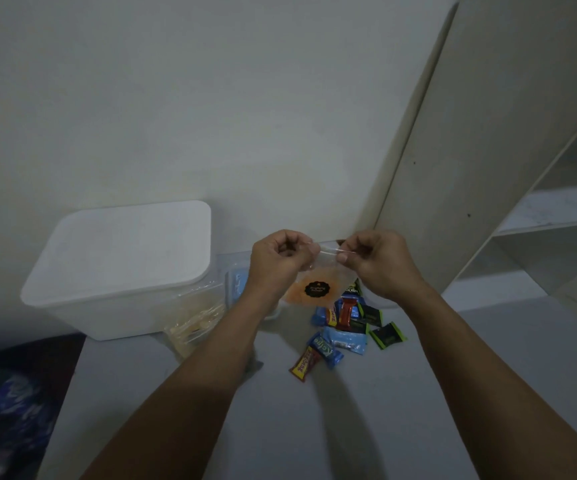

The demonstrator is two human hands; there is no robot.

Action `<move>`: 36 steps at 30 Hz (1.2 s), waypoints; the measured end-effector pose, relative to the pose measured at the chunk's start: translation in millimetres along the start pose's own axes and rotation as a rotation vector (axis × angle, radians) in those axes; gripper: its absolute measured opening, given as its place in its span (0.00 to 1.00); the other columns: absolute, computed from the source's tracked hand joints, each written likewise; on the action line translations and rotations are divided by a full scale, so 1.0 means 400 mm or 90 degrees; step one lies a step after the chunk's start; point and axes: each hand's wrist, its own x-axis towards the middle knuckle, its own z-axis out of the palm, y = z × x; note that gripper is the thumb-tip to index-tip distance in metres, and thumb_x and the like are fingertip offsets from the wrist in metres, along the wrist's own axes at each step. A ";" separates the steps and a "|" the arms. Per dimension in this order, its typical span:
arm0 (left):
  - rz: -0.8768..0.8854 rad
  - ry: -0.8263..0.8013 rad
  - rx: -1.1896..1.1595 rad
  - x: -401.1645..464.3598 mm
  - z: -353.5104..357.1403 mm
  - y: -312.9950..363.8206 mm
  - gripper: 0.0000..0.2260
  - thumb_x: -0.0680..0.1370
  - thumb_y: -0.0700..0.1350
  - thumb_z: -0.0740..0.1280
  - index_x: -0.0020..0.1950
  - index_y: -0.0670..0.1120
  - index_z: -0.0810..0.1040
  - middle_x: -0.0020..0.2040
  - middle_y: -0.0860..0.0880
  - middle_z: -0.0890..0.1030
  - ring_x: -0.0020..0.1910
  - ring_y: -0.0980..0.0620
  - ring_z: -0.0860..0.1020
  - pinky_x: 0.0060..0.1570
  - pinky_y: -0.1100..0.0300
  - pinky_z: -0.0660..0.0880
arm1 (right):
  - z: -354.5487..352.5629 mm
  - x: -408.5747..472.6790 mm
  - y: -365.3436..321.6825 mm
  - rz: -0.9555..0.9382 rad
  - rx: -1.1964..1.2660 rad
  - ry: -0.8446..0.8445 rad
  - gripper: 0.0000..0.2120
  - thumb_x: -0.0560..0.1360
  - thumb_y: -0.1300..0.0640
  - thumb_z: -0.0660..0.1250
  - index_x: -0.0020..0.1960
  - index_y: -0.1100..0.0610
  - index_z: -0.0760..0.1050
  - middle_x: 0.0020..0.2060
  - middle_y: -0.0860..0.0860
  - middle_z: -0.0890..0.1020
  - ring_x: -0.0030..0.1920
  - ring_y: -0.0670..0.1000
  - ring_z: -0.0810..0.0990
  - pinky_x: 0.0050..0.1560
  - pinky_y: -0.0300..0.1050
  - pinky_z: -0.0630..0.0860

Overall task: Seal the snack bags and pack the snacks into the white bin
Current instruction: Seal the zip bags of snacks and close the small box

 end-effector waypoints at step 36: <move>-0.221 0.020 0.007 -0.009 0.005 -0.001 0.04 0.75 0.37 0.68 0.40 0.39 0.77 0.30 0.45 0.75 0.30 0.49 0.77 0.34 0.58 0.77 | 0.044 -0.037 0.033 0.006 0.108 0.014 0.04 0.69 0.58 0.76 0.41 0.58 0.82 0.36 0.52 0.84 0.37 0.50 0.83 0.38 0.41 0.80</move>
